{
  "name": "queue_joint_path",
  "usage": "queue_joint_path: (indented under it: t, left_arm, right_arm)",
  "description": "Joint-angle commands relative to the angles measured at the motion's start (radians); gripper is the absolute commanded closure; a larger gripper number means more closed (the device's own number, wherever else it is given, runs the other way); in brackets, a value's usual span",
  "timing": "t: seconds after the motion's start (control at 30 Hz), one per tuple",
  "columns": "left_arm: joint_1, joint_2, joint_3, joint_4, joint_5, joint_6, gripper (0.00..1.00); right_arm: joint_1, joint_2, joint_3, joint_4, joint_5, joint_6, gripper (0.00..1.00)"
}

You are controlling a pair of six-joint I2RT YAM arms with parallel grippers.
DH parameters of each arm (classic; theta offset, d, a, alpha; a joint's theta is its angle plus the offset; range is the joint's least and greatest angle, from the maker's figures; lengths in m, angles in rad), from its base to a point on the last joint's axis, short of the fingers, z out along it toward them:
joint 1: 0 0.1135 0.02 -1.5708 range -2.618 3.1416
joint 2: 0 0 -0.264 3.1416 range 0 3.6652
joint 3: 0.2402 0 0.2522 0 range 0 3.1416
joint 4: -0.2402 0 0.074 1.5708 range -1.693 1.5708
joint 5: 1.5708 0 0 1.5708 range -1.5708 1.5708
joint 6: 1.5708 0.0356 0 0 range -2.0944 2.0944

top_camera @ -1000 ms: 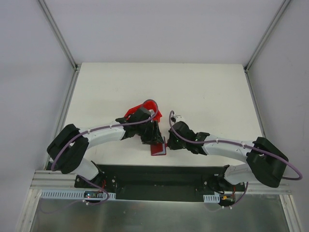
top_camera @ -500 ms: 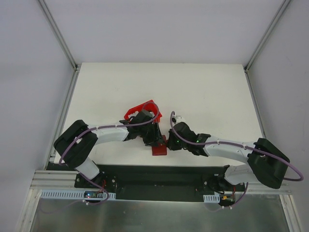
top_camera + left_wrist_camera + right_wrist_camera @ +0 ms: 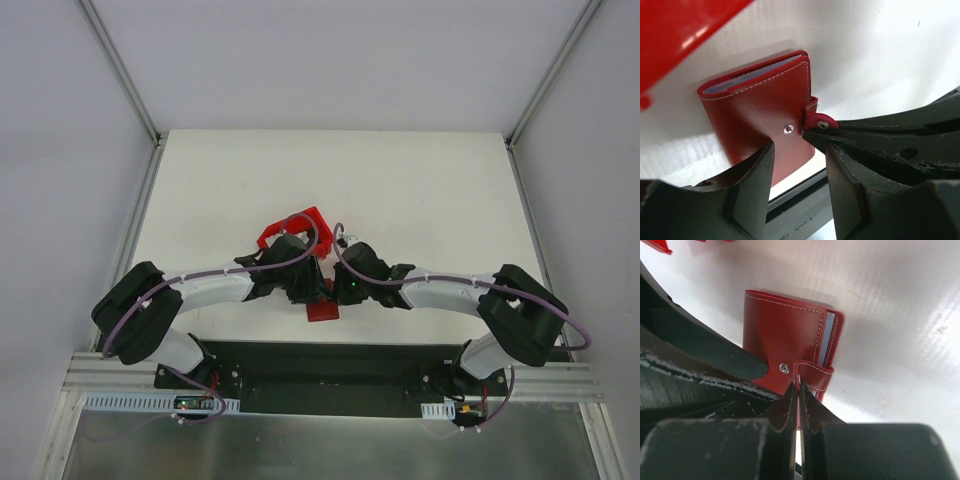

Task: Put the credit cards into the card holder
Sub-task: Close the card holder at the center of the board.

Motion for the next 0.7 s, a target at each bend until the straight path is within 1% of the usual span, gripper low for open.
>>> queue_joint_path:
  t: [0.0, 0.07, 0.1, 0.2, 0.33, 0.43, 0.67]
  left_arm:
    - [-0.012, -0.088, -0.036, -0.073, -0.087, 0.049, 0.54]
    - [-0.012, -0.129, -0.041, -0.073, -0.098, 0.059, 0.53]
    - [-0.012, -0.145, -0.044, -0.103, -0.108, 0.065, 0.53]
    - [-0.012, -0.218, -0.068, -0.149, -0.173, 0.062, 0.54]
    - [-0.012, -0.291, -0.114, -0.175, -0.234, 0.078, 0.54]
    - [-0.011, -0.262, -0.119, -0.2, -0.257, 0.092, 0.54]
    - [-0.011, -0.139, -0.064, -0.176, -0.254, 0.092, 0.55]
  right_arm:
    - [0.005, 0.069, 0.032, -0.021, -0.072, 0.012, 0.97]
    - [0.005, 0.082, 0.048, -0.036, -0.068, 0.008, 0.97]
    - [0.005, 0.087, 0.057, -0.036, -0.068, 0.003, 0.97]
    - [0.005, 0.098, 0.08, -0.092, -0.06, -0.007, 0.97]
    - [0.005, 0.104, 0.094, -0.108, -0.059, -0.021, 0.97]
    - [0.005, 0.106, 0.103, -0.113, -0.06, -0.024, 0.97]
    - [0.005, 0.112, 0.115, -0.116, -0.082, -0.035, 0.96]
